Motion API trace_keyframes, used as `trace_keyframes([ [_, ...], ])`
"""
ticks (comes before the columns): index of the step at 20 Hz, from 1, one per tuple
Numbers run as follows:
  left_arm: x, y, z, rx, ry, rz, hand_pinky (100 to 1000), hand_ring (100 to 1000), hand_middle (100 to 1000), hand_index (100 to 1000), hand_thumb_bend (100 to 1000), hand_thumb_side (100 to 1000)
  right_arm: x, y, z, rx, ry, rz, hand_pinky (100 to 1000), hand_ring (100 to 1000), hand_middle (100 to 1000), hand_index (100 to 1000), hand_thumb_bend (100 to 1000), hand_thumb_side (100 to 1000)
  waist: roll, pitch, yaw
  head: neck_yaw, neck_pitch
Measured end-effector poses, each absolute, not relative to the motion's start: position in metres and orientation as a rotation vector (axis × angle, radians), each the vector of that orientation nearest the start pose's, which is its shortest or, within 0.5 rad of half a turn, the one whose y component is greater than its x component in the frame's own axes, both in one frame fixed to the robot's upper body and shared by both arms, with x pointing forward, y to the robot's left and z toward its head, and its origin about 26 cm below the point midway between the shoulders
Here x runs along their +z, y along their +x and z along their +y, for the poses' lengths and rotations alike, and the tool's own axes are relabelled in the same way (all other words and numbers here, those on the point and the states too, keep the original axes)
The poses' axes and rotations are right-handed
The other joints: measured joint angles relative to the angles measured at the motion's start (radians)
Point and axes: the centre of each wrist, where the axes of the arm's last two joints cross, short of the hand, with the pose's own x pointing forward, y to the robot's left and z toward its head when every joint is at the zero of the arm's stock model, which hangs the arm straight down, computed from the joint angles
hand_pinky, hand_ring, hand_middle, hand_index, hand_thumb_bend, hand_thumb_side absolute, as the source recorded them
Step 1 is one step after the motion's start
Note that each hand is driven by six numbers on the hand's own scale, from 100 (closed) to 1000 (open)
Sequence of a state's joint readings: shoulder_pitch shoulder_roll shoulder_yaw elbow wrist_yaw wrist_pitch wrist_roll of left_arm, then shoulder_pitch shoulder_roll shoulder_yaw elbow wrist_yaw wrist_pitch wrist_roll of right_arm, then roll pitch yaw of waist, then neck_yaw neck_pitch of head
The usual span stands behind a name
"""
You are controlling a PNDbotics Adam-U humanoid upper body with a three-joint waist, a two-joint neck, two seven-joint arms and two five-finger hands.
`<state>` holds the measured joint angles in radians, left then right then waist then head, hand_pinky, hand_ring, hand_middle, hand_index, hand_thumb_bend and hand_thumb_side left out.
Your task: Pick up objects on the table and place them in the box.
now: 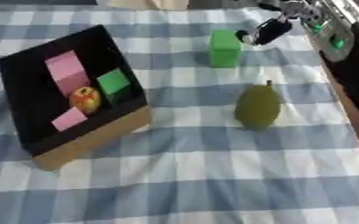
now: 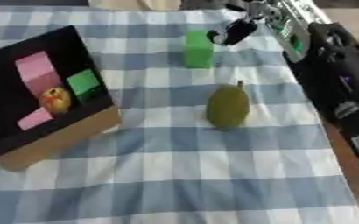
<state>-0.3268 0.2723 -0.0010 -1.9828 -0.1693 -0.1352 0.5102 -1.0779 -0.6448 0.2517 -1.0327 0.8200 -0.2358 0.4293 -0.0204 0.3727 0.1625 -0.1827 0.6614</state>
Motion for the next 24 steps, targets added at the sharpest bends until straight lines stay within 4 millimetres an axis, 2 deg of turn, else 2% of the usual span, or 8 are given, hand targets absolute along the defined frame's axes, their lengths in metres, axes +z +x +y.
trace_keyframes([
  [6,0.2,0.305,0.249,0.174,0.503,-2.496,786,787,705,811,388,753,0.308,0.469,-0.3,1.623,-1.077,-1.464,947,947,907,978,155,359,0.0,0.0,0.0,0.003,-0.007],
  [9,0.2,0.305,0.25,0.169,0.506,-2.495,786,787,706,811,387,754,0.314,0.47,-0.297,1.634,-1.05,-1.469,947,947,905,980,101,420,0.0,0.0,-0.003,0.006,-0.008],
  [13,0.2,0.304,0.251,0.16,0.515,-2.49,786,788,706,811,387,755,0.322,0.472,-0.295,1.658,-0.983,-1.454,948,949,907,982,100,461,0.0,0.0,-0.009,0.012,-0.008],
  [17,0.199,0.304,0.254,0.147,0.534,-2.483,786,788,707,811,386,754,0.328,0.472,-0.295,1.684,-0.93,-1.428,948,950,909,983,110,449,-0.001,0.0,-0.019,0.02,-0.008],
  [22,0.198,0.303,0.255,0.145,0.54,-2.477,786,789,708,811,385,755,0.326,0.473,-0.294,1.733,-0.88,-1.399,952,960,916,985,143,478,-0.001,0.0,-0.027,0.027,-0.004],
  [23,0.197,0.303,0.255,0.145,0.541,-2.475,786,789,708,811,385,755,0.324,0.474,-0.293,1.747,-0.87,-1.39,955,964,915,986,255,422,-0.002,0.0,-0.027,0.027,-0.003],
  [24,0.197,0.303,0.255,0.144,0.541,-2.475,786,789,708,811,385,754,0.323,0.474,-0.293,1.763,-0.857,-1.378,957,965,920,987,162,470,-0.003,0.0,-0.027,0.027,-0.003],
])
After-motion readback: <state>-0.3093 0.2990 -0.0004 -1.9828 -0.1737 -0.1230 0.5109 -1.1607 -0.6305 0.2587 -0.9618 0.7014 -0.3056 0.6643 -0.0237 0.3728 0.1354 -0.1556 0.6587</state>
